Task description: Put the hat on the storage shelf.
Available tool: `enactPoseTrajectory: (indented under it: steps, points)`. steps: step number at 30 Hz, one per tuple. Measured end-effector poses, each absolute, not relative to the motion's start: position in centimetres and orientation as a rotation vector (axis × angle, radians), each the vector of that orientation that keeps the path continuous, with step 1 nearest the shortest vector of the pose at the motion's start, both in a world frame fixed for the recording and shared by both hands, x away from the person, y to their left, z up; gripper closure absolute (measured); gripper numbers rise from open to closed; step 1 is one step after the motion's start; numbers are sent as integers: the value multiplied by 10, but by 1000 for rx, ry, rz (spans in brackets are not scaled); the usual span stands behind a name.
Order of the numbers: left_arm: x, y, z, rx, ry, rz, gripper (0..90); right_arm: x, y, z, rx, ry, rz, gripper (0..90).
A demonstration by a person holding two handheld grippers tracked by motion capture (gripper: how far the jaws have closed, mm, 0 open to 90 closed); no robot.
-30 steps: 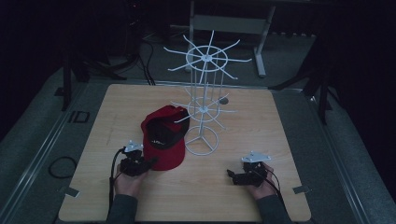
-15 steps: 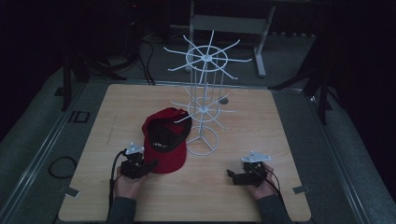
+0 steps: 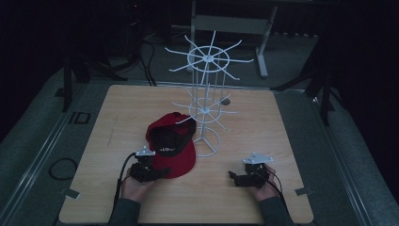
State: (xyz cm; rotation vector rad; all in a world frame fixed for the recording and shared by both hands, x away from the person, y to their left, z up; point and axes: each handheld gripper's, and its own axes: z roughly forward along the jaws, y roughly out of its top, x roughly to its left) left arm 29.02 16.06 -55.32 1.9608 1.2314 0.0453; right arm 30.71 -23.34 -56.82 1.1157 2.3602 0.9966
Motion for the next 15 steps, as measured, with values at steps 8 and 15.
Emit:
enactPoseTrajectory:
  steps: [8,15]
  points:
    - [301,150,-562,1952,1210,-59,624,307,-233,-568,1115,2361,996,132]
    - [298,149,-560,1894,1224,-48,743,307,-233,-568,1116,2360,997,132]
